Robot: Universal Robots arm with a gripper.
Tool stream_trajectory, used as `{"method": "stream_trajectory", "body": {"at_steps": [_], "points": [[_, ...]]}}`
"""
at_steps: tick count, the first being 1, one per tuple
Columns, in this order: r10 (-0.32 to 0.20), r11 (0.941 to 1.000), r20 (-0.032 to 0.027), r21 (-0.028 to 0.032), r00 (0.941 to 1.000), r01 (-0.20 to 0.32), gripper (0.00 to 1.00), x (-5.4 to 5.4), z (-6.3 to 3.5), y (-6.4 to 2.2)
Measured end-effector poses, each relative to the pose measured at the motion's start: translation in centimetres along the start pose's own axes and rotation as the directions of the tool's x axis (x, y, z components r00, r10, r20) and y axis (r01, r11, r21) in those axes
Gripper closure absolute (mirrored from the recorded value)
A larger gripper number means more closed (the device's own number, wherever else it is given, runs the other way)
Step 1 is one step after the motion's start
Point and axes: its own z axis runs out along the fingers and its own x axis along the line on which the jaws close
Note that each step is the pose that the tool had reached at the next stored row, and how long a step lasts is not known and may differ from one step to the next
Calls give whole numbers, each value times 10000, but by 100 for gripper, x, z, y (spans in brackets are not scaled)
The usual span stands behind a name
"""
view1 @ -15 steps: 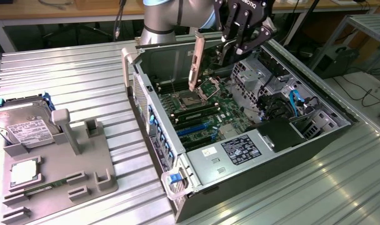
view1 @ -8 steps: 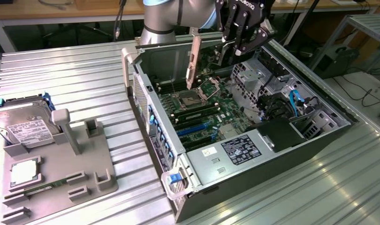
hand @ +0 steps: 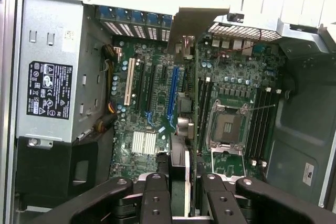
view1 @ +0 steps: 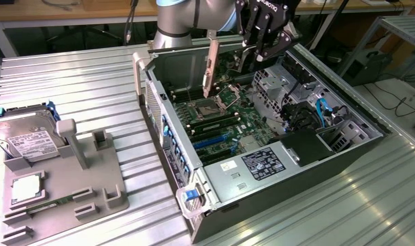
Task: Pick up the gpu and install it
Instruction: 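Insert the gpu into the slot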
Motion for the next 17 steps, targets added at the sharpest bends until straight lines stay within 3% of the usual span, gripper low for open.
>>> {"method": "stream_trajectory", "body": {"at_steps": [6,10,17], "points": [[455,9990,-12,9,9990,-455,72,1,15,0],[979,9952,-22,22,9952,-979,72,1,36,0],[1031,9947,-21,24,9947,-1030,72,2,86,2]]}}
